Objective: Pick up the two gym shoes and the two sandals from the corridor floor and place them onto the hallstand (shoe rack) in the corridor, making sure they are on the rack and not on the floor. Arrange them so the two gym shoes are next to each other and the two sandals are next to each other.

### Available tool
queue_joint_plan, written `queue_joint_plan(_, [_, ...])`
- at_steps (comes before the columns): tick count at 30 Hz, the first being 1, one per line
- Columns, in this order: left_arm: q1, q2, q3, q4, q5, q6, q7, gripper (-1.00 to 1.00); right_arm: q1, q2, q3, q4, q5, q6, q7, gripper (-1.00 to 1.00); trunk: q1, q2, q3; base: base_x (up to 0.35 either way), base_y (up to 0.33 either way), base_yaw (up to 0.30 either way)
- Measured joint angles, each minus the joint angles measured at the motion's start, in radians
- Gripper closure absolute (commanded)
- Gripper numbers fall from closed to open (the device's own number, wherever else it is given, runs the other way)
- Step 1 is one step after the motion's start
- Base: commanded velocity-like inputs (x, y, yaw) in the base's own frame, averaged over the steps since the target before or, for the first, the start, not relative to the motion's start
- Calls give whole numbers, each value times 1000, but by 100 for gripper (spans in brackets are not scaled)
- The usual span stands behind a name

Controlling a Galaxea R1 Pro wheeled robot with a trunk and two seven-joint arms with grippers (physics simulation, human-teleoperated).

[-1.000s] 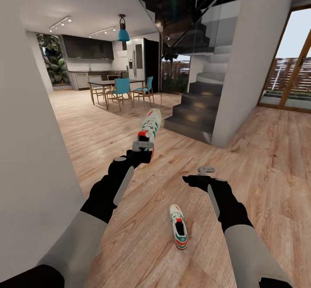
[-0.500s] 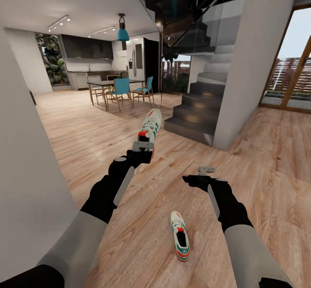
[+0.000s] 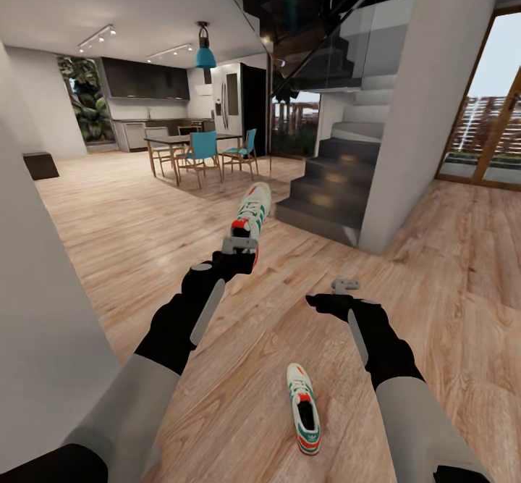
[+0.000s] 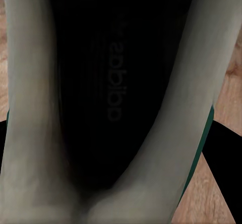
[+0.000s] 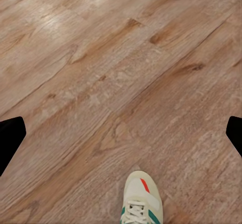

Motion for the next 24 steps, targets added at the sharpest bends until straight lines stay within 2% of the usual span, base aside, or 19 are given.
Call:
queue_joint_plan(6, [0,0,-1,0,0,0,0,100,0,0,0,0,0,0,-1,-100,0,0,0,138,-93,0])
queue_joint_plan(24, [0,0,0,0,-2,1,0,100,0,2,1,4,1,-3,-1,-100,0,0,0,6,-4,0])
